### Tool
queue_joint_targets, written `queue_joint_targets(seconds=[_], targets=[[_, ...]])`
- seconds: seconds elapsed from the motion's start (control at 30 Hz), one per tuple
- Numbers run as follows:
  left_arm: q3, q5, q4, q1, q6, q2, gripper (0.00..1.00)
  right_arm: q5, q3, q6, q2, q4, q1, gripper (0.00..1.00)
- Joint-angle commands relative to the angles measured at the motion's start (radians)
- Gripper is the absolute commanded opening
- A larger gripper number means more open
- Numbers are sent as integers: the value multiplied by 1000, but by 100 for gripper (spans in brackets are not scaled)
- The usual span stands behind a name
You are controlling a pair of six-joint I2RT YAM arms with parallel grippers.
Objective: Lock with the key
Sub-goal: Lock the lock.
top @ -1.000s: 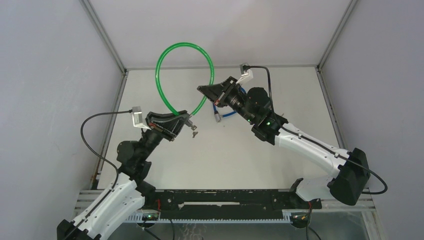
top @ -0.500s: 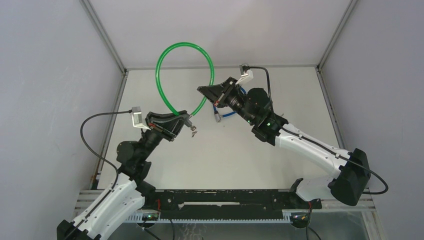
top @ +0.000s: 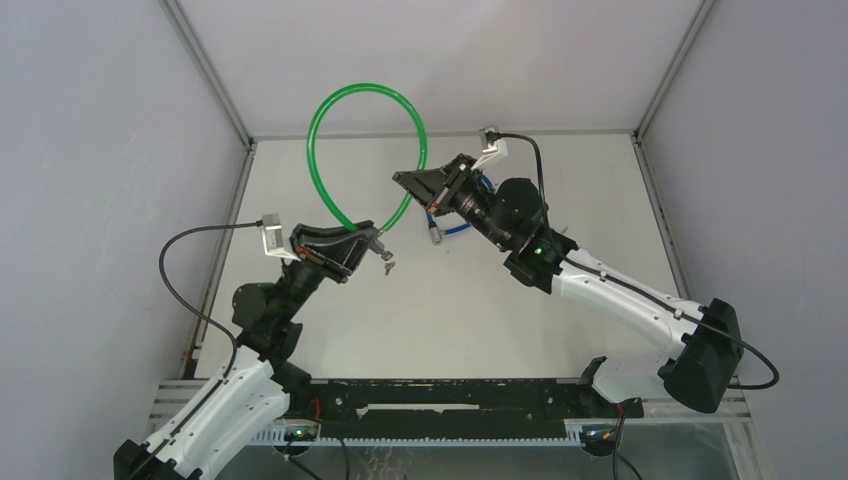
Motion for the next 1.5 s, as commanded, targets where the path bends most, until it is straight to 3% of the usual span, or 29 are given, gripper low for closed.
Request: queue_joint_targets(seconds=[0.0, 0.13, 0.53, 0.73, 0.93, 1.47], targets=[[34, 7, 164, -14, -8, 24, 0, -278, -17, 15, 36, -122, 147, 0], [1, -9, 241, -14, -26, 24, 0, -285, -16, 2, 45, -128, 140, 0], [-17, -36, 259, -14, -33, 34, 0, -369, -16, -17, 24, -118, 95, 1], [-17, -34, 268, -14, -34, 49, 0, -383, -5, -31, 15, -127, 91, 19], [-20, -38, 242, -14, -24, 37, 0, -375, -5, -34, -7, -127, 88, 50], [-32, -81, 245, -14, 1, 15, 0, -354, -6, -38, -45, -199, 86, 77]])
